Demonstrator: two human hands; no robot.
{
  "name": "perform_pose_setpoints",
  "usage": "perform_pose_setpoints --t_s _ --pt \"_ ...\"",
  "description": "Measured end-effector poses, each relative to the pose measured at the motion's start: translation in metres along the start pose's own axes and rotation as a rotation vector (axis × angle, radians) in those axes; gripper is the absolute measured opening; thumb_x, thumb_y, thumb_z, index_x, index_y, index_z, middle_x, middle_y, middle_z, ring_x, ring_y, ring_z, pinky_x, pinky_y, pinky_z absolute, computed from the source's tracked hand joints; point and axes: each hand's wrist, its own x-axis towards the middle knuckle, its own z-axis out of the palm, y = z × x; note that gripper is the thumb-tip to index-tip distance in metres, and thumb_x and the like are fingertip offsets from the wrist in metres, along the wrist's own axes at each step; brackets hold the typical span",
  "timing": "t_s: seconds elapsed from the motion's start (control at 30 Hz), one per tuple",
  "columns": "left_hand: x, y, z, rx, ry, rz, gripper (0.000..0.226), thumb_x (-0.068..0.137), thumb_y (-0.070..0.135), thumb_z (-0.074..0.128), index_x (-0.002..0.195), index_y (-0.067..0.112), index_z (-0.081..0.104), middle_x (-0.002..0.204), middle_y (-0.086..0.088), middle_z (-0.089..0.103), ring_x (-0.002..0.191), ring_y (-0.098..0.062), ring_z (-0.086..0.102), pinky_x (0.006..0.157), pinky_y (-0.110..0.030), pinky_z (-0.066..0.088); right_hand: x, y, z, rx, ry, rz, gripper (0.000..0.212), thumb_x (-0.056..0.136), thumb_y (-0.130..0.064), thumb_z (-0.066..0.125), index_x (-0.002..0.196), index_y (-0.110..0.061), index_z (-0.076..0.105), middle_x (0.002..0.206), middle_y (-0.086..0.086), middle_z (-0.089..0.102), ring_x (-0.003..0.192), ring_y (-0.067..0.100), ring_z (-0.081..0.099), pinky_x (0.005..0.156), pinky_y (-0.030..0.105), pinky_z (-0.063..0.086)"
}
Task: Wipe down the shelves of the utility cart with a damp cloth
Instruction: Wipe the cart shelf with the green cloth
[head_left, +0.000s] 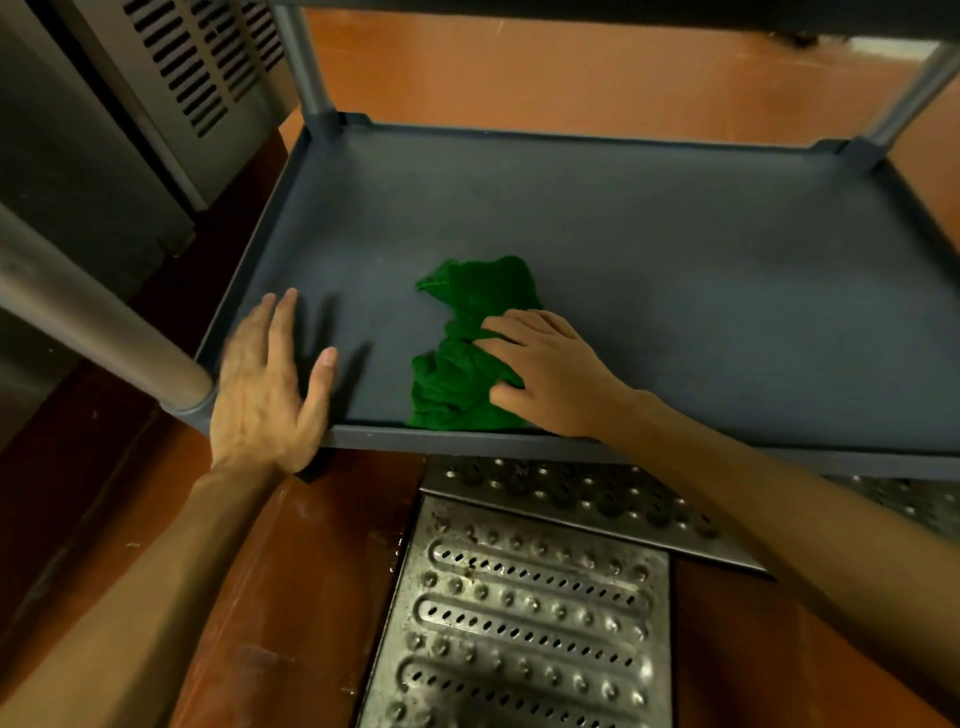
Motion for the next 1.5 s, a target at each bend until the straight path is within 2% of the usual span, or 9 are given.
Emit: perform_pose_setpoints --t_s 0.13,0.33,0.7,0.8,1.0,1.13,1.3,1.4,1.5 --pt "0.000 0.001 -0.001 0.005 -0.012 -0.004 0.071 0.101 0.060 0.022 0.158 0.019 0.018 0.161 -0.017 0.026 0.149 -0.032 0.025 0.122 -0.050 0.023 -0.017 0.021 -0.002 -0.163 0.035 0.072 0.055 0.086 -0.042 0.044 0.130 -0.013 0.056 0.120 0.012 0.056 0.114 0.033 0.050 0.100 0.047 0.034" --pt "-0.001 0.000 -0.005 0.027 -0.059 0.049 0.072 0.101 0.058 0.023 0.158 0.015 0.019 0.160 -0.019 0.026 0.148 -0.034 0.025 0.121 -0.049 0.022 -0.019 0.044 -0.010 -0.297 0.071 0.073 0.053 0.086 -0.045 0.042 0.116 -0.007 0.063 0.087 0.014 0.061 0.080 0.032 0.053 0.078 0.043 0.041" --pt "-0.002 -0.002 -0.006 0.018 -0.065 0.071 0.071 0.101 0.057 0.025 0.157 0.014 0.017 0.158 -0.021 0.030 0.146 -0.036 0.029 0.120 -0.051 0.026 -0.023 0.087 -0.016 -0.233 0.123 0.202 0.042 0.089 -0.047 0.054 0.094 -0.005 0.055 0.069 0.013 0.063 0.066 0.035 0.060 0.069 0.039 0.039" --pt "-0.002 -0.003 -0.006 0.006 -0.053 0.079 0.070 0.101 0.056 0.026 0.157 0.015 0.018 0.156 -0.022 0.032 0.144 -0.036 0.031 0.119 -0.051 0.027 -0.030 0.106 -0.020 -0.208 0.123 0.300 0.039 0.089 -0.047 0.056 0.085 -0.009 0.048 0.063 0.011 0.058 0.059 0.035 0.059 0.057 0.036 0.041" --pt "-0.003 -0.007 -0.001 -0.007 -0.040 0.081 0.069 0.101 0.057 0.026 0.158 0.020 0.015 0.157 -0.018 0.031 0.144 -0.034 0.030 0.116 -0.051 0.028 -0.041 0.149 -0.034 -0.230 0.071 0.592 0.045 0.087 -0.061 0.051 0.089 -0.016 0.045 0.063 0.002 0.045 0.062 0.032 0.055 0.053 0.031 0.037" --pt "-0.003 -0.007 -0.001 -0.006 -0.036 0.077 0.068 0.101 0.056 0.026 0.158 0.020 0.015 0.156 -0.018 0.032 0.144 -0.033 0.029 0.116 -0.051 0.028 -0.055 0.178 -0.043 -0.243 0.049 0.741 0.053 0.084 -0.062 0.054 0.102 -0.013 0.057 0.076 0.013 0.056 0.071 0.036 0.059 0.058 0.033 0.041" --pt "-0.002 -0.016 0.005 -0.012 -0.033 0.082 0.069 0.100 0.056 0.027 0.159 0.022 0.014 0.155 -0.016 0.034 0.142 -0.032 0.032 0.115 -0.051 0.030 -0.092 0.206 -0.046 -0.297 0.165 0.832 0.050 0.084 -0.061 0.054 0.094 -0.011 0.053 0.083 0.024 0.063 0.074 0.043 0.061 0.057 0.034 0.038" --pt "0.004 -0.037 0.016 -0.035 -0.048 0.074 0.069 0.098 0.057 0.029 0.160 0.028 0.014 0.160 0.003 0.029 0.141 -0.031 0.034 0.113 -0.048 0.034 -0.113 0.213 -0.047 -0.306 0.204 0.860 0.049 0.085 -0.057 0.056 0.094 -0.009 0.053 0.082 0.025 0.063 0.076 0.044 0.061 0.057 0.035 0.037" --pt "0.011 -0.053 0.025 -0.030 -0.074 0.091 0.073 0.094 0.056 0.033 0.159 0.026 0.019 0.157 0.022 0.020 0.140 -0.027 0.038 0.115 -0.045 0.036 -0.126 0.216 -0.052 -0.309 0.188 0.895 0.051 0.086 -0.054 0.057 0.103 -0.006 0.056 0.096 0.027 0.060 0.091 0.046 0.058 0.062 0.042 0.043"
